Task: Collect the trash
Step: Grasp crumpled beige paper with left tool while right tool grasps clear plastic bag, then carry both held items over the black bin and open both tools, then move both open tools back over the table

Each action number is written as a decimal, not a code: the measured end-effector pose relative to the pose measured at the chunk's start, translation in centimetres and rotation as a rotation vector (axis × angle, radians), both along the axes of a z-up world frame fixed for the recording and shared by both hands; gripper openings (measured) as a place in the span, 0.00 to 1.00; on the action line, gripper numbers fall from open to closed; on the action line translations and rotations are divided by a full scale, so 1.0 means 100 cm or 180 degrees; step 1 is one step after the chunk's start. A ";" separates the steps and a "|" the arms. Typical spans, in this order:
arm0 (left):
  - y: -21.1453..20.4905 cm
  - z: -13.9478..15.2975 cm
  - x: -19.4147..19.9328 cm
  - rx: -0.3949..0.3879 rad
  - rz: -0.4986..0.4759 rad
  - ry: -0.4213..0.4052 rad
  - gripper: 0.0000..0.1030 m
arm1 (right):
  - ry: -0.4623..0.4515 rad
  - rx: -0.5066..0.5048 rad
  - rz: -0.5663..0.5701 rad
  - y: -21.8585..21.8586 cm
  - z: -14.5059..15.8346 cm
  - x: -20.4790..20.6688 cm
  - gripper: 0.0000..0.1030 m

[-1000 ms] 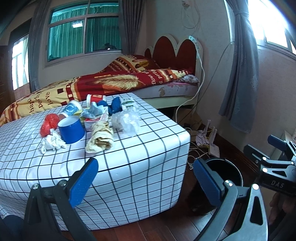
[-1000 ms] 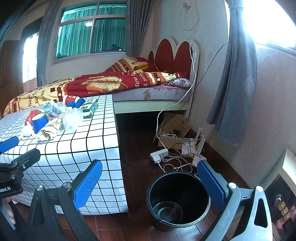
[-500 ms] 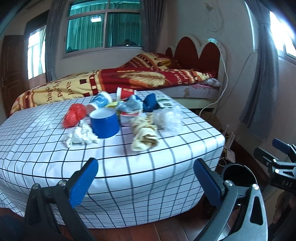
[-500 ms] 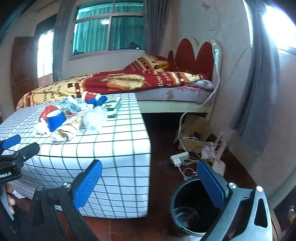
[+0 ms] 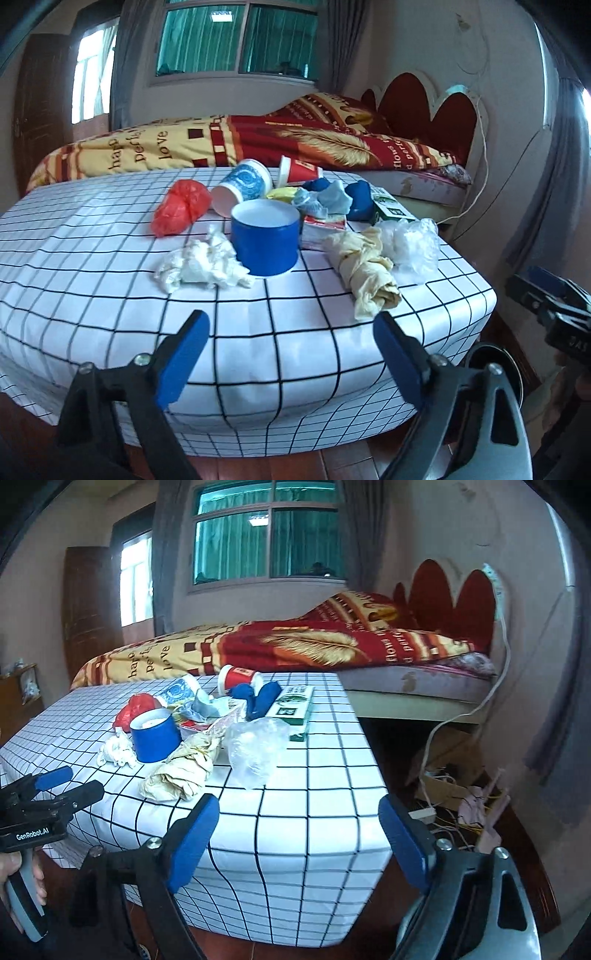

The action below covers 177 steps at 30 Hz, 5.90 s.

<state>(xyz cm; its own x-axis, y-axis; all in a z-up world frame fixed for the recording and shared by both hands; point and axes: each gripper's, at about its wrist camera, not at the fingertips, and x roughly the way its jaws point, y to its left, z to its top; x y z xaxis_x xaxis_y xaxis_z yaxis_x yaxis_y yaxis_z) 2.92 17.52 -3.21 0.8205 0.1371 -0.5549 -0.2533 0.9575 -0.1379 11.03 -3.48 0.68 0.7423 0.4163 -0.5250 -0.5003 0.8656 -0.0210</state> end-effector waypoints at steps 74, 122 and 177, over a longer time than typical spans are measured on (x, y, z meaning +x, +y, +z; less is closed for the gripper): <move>-0.144 0.029 0.058 0.0234 -0.1384 -0.0202 0.24 | 0.0290 0.0252 -0.0582 -0.162 0.010 0.001 0.02; -0.326 -0.101 0.115 0.0419 -0.2393 0.1029 0.95 | 0.1659 -0.0054 -0.1593 -0.341 -0.153 0.032 0.81; -0.017 0.028 0.026 0.0464 -0.0133 -0.0041 0.98 | 0.0264 0.0091 -0.0234 -0.050 -0.010 0.037 1.00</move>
